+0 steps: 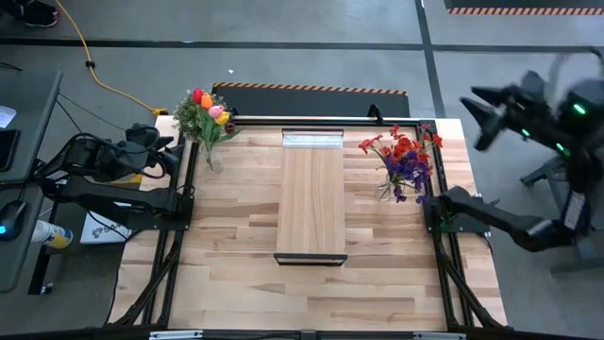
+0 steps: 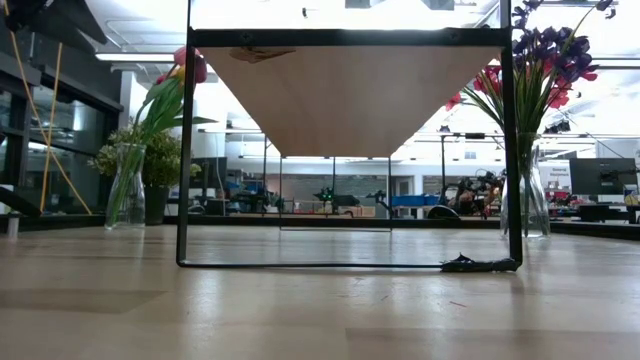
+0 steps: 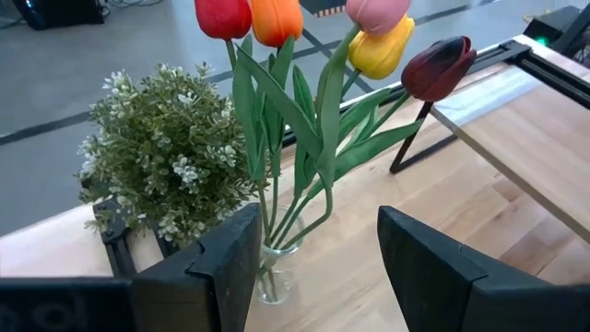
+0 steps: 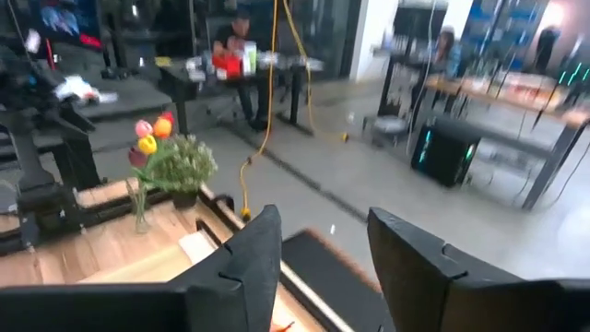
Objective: Pick and place flowers into a vace then onto a shelf
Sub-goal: Put the right transparent flower vase on the shelf
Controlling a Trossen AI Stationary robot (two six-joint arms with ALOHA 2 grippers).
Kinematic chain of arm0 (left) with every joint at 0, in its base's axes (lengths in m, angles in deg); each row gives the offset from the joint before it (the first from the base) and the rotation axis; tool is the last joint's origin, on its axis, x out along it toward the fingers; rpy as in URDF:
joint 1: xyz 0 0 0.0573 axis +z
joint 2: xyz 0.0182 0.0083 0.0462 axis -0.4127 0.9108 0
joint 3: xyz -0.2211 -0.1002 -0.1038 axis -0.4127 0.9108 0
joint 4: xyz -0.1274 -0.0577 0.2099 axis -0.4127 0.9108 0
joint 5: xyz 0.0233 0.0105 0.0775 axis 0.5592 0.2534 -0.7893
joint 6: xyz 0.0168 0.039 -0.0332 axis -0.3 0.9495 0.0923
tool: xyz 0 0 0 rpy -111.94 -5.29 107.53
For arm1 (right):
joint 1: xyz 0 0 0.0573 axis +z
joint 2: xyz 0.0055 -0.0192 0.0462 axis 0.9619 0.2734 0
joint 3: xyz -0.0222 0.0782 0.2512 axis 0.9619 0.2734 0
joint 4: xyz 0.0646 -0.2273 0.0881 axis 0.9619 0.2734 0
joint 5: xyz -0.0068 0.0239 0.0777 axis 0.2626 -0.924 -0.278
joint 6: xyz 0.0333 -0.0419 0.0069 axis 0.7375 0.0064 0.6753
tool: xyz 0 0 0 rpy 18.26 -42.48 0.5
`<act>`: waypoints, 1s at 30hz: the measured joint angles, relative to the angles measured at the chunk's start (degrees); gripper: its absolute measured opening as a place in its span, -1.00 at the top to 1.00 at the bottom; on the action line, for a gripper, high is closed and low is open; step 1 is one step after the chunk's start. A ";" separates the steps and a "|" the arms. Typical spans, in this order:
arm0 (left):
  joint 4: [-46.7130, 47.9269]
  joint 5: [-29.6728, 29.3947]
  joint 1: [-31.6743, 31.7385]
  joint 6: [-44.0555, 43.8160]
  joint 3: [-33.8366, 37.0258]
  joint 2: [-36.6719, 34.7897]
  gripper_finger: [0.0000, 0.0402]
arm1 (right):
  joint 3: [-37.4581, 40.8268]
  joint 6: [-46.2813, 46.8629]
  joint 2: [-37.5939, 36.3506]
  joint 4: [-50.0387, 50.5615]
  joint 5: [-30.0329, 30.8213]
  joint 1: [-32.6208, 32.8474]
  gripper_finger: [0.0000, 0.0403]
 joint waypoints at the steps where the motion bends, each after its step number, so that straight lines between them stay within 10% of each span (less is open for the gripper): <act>1: -0.04 -0.02 -0.01 -0.22 0.00 0.00 -0.24 | -0.13 -0.25 -1.26 0.13 0.00 0.00 0.26; 20: -0.30 -2.51 0.00 -4.46 0.00 0.00 -0.24 | -0.13 2.19 -7.58 0.74 0.34 14.59 0.82; 30: -1.12 -2.67 0.00 -4.52 0.00 0.00 -0.24 | -11.53 -6.45 -7.57 5.36 21.24 33.62 0.98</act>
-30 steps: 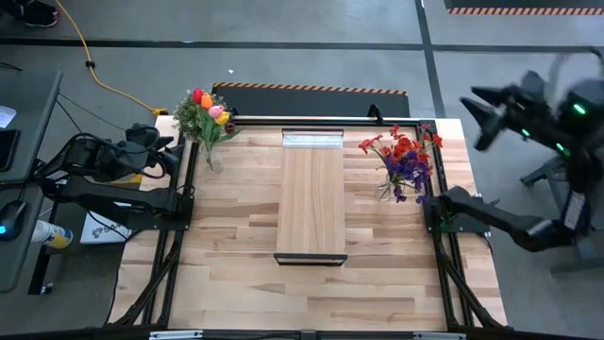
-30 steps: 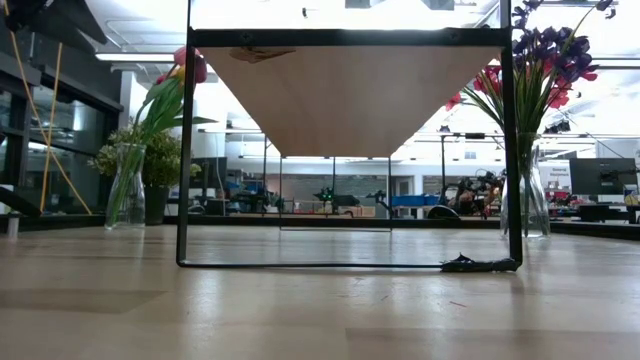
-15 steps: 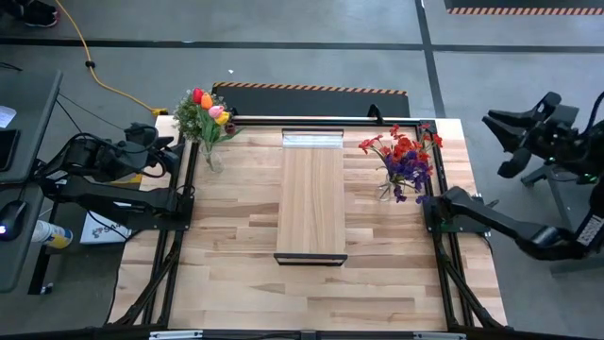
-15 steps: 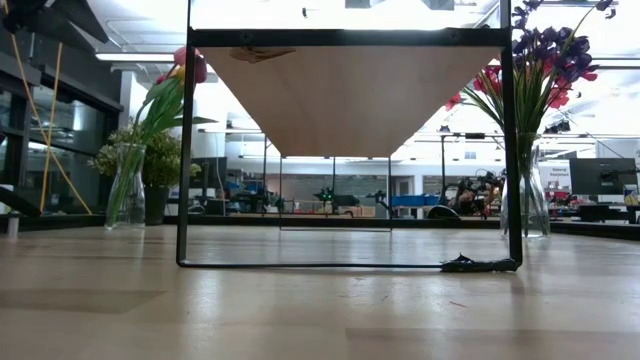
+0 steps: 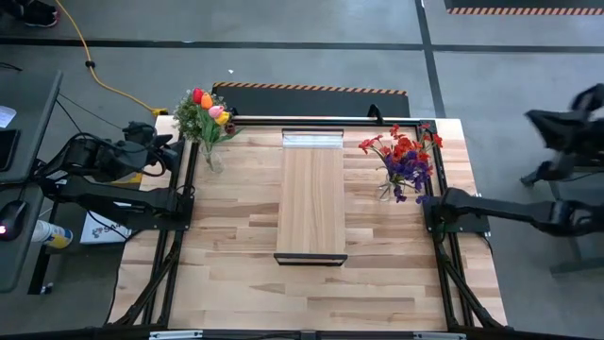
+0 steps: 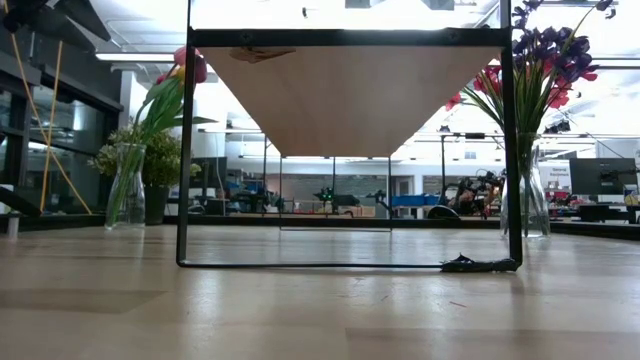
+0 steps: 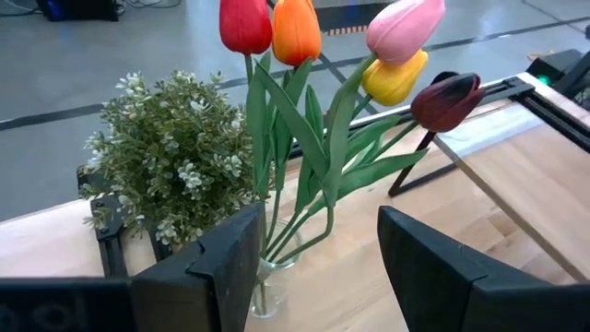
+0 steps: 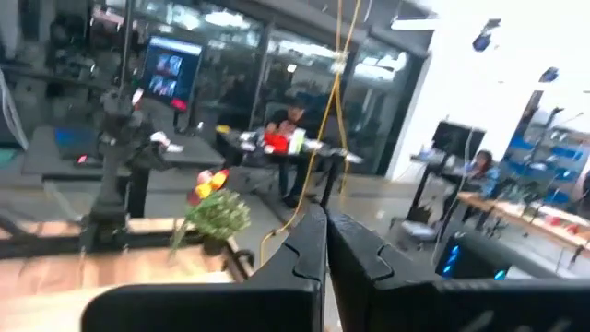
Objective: Pick and place flowers into a vace then onto a shelf
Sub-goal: Put the right transparent flower vase on the shelf
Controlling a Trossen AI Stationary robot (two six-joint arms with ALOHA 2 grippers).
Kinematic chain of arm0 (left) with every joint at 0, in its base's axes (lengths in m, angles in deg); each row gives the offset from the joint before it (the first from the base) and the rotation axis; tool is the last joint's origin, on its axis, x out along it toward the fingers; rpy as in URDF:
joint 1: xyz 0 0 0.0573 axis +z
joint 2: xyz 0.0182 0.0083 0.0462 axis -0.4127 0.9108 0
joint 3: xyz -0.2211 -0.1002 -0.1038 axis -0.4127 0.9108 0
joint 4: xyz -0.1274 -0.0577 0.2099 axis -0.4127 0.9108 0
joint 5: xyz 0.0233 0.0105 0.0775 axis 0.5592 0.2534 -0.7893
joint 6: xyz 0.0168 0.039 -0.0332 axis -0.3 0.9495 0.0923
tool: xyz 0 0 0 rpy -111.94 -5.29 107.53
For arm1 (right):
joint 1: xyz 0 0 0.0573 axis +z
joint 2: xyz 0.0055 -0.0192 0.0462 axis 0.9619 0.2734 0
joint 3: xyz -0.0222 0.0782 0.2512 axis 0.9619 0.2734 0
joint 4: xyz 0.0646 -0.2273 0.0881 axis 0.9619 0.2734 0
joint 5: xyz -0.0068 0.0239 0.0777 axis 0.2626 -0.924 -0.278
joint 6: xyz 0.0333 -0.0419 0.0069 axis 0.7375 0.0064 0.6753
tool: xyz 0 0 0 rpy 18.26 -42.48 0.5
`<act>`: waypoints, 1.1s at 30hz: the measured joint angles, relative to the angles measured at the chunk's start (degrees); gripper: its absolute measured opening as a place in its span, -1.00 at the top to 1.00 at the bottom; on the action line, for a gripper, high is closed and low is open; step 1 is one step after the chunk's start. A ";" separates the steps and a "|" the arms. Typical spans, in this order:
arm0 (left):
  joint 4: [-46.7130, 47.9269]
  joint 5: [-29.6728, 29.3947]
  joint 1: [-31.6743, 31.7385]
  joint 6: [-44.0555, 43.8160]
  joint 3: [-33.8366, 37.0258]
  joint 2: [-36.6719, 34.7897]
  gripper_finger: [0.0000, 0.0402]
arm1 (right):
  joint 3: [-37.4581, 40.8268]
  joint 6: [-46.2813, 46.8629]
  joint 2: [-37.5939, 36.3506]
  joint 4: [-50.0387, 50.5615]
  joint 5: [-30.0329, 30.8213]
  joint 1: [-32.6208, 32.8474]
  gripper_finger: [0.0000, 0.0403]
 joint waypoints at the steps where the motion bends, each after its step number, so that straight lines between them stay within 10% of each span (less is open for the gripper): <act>1: -0.49 -0.01 0.01 0.00 0.00 0.00 -0.24 | -2.03 -0.10 0.00 1.04 2.49 2.31 0.97; 19: -2.63 0.43 -0.01 0.01 0.00 0.17 -0.24 | -19.49 2.31 -7.85 19.54 43.49 38.56 1.00; 33: -2.60 2.32 0.00 -0.01 0.00 0.17 -0.24 | -19.34 4.46 -20.48 19.67 49.98 50.73 0.96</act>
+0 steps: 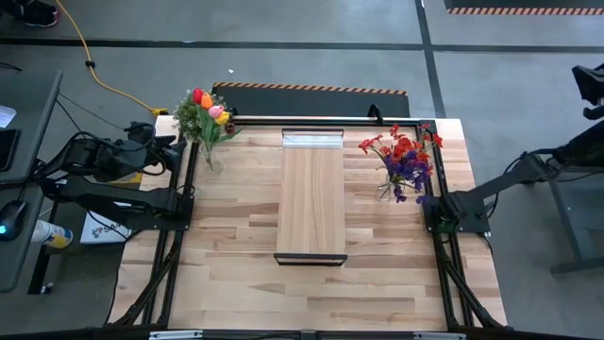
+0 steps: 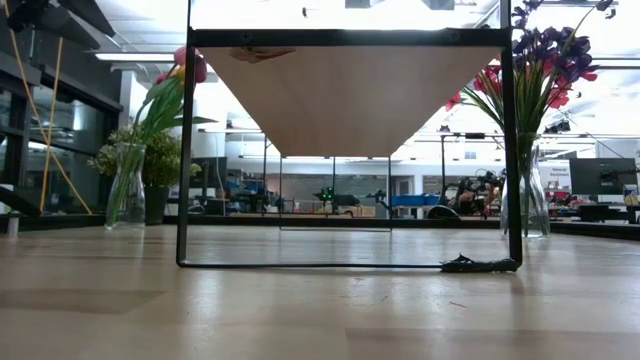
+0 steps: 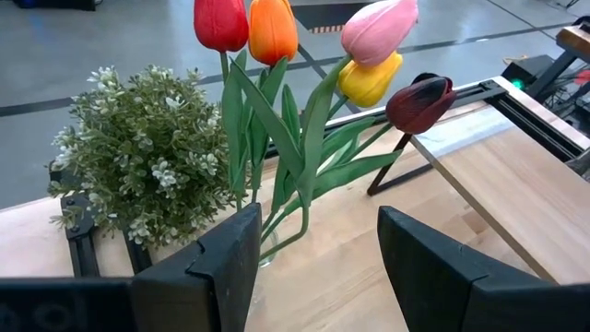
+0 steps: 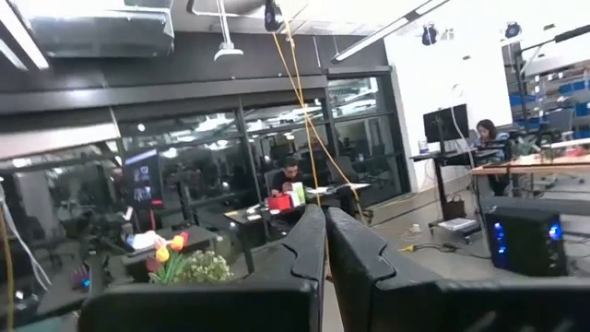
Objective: Pick and place flowers into a vace then onto a shelf
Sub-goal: Put the right transparent flower vase on the shelf
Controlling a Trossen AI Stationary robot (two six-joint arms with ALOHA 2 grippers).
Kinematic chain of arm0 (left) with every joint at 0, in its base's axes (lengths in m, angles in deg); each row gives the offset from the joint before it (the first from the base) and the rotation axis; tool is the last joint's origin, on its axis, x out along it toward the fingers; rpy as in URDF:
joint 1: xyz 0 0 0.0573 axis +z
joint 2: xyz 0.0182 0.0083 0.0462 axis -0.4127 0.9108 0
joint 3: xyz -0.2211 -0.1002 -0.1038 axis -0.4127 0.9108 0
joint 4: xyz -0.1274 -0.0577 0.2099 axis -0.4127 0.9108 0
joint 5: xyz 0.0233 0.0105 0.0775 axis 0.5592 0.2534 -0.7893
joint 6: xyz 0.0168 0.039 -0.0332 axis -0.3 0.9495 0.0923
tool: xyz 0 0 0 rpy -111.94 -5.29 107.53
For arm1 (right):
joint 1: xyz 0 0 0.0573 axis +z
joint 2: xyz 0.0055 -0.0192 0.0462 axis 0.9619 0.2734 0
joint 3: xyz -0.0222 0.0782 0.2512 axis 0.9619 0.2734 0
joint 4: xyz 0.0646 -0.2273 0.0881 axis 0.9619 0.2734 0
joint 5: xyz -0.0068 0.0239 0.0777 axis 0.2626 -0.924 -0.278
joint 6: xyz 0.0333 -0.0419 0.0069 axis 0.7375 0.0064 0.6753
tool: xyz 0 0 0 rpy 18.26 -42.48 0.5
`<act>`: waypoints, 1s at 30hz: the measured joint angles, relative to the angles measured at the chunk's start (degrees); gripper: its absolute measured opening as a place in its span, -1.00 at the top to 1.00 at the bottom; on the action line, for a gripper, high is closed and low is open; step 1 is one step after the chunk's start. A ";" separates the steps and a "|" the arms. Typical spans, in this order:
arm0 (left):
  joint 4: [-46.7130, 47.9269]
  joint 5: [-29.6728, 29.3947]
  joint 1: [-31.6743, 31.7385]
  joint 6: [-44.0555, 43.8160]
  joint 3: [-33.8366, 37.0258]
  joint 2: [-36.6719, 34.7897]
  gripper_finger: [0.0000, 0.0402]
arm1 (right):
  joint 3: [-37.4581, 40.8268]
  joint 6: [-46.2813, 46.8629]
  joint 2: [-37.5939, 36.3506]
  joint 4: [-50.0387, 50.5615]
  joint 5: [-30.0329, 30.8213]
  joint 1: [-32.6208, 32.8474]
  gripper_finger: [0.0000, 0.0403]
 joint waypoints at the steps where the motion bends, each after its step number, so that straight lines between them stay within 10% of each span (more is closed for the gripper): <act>1: 0.01 0.00 -0.01 0.00 0.00 0.00 -0.24 | -0.05 0.00 -0.50 -0.05 0.44 0.62 0.96; 19: -0.01 0.02 -0.01 0.00 0.00 0.00 -0.24 | 1.27 1.00 -7.15 -0.08 -0.66 8.26 0.96; 30: -0.01 0.04 0.00 0.00 0.00 0.00 -0.24 | 23.90 7.09 -19.11 0.01 -3.76 13.10 0.95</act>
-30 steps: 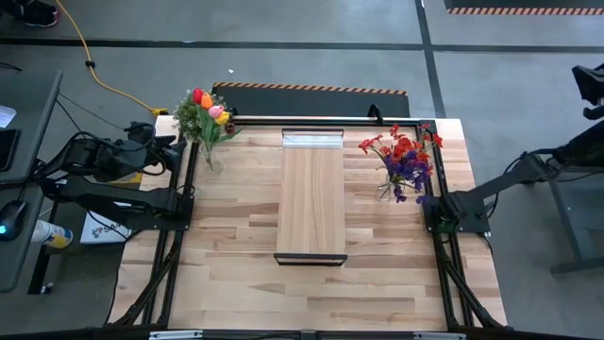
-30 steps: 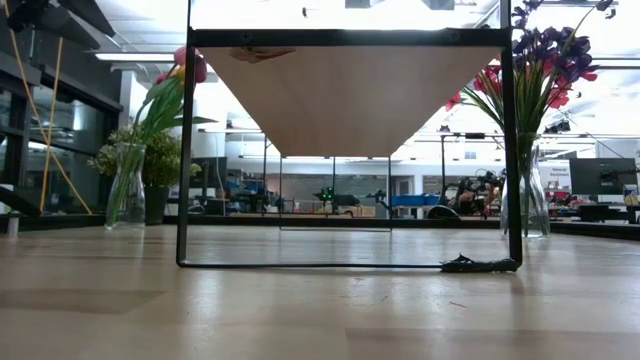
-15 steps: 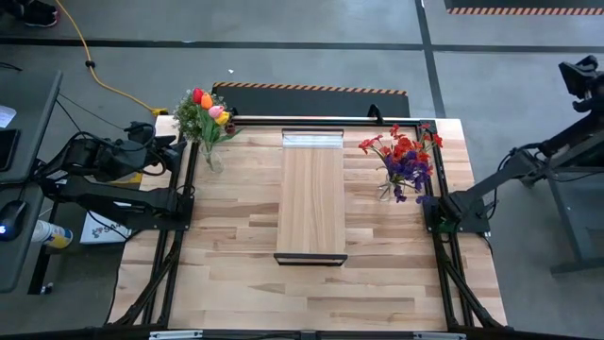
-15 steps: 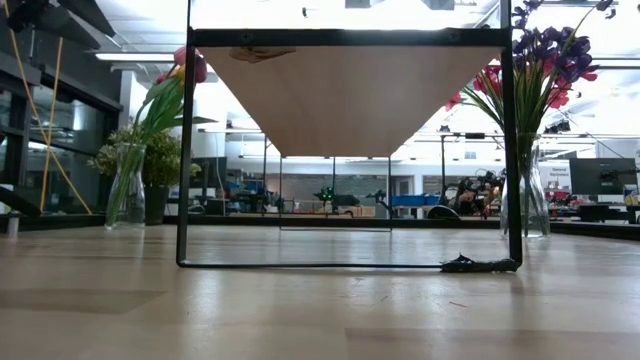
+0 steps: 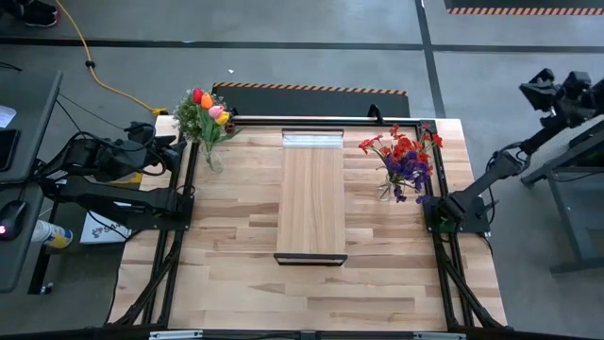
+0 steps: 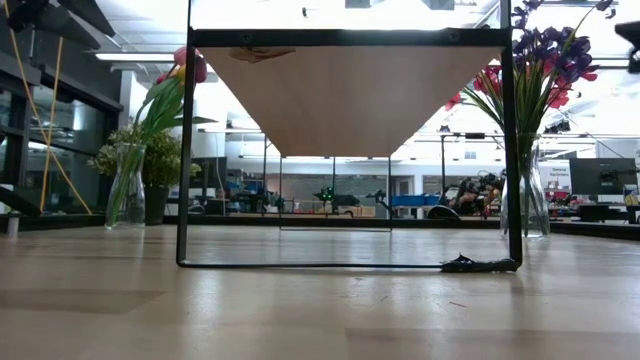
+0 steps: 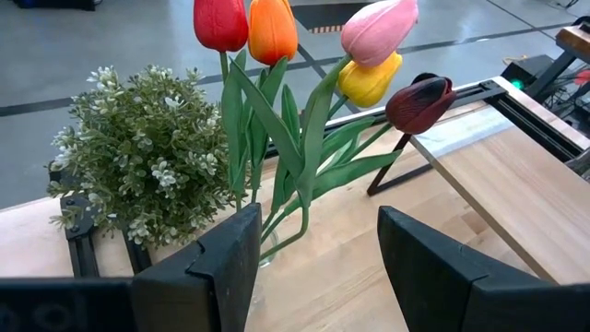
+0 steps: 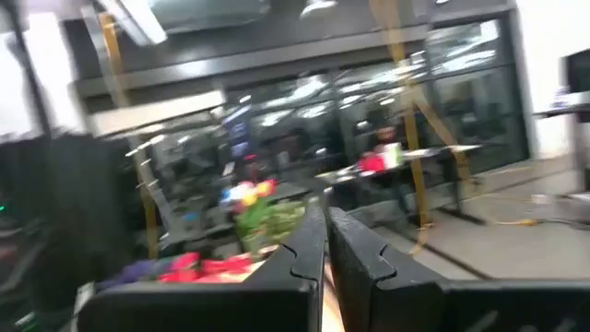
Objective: Pick and place flowers into a vace then onto a shelf
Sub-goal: Put the right transparent flower vase on the shelf
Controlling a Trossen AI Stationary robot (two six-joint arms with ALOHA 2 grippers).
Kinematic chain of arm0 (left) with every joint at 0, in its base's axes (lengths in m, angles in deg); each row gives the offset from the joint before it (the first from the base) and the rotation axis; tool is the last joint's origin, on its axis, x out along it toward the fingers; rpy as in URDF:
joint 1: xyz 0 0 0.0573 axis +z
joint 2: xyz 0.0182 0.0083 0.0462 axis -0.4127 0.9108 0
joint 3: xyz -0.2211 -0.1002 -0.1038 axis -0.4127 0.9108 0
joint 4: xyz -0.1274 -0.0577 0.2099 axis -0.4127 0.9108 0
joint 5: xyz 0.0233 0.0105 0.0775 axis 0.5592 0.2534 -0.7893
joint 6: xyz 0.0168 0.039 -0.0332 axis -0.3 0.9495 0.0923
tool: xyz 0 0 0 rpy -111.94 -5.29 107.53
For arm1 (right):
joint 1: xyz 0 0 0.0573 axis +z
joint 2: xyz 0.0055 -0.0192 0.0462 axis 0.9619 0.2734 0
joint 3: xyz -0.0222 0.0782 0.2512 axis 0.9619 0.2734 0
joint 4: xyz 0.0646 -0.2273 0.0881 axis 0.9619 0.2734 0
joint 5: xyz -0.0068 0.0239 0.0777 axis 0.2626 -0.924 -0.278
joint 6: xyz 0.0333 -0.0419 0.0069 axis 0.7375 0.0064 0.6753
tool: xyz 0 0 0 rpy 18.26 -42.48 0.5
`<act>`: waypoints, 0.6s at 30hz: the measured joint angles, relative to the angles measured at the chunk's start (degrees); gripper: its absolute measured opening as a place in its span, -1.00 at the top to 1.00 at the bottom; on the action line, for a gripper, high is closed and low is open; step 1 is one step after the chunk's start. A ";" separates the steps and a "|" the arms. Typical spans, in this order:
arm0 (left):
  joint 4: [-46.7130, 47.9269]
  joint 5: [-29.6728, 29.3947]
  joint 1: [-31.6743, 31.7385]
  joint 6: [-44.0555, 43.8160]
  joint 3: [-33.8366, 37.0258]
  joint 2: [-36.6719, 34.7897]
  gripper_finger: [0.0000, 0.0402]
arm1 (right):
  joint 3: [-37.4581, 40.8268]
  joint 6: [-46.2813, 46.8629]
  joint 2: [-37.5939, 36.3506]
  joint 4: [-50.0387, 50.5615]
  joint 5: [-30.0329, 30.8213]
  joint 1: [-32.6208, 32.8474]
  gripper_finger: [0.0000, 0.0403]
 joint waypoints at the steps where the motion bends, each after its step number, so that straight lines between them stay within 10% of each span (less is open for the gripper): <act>1: -0.06 0.03 0.01 0.01 0.00 0.00 -0.24 | 0.43 -0.12 0.10 -0.15 -0.56 0.03 0.95; 18: -0.78 0.44 0.00 0.57 0.00 0.00 -0.24 | 17.86 12.36 -0.21 -0.03 -5.41 0.54 0.88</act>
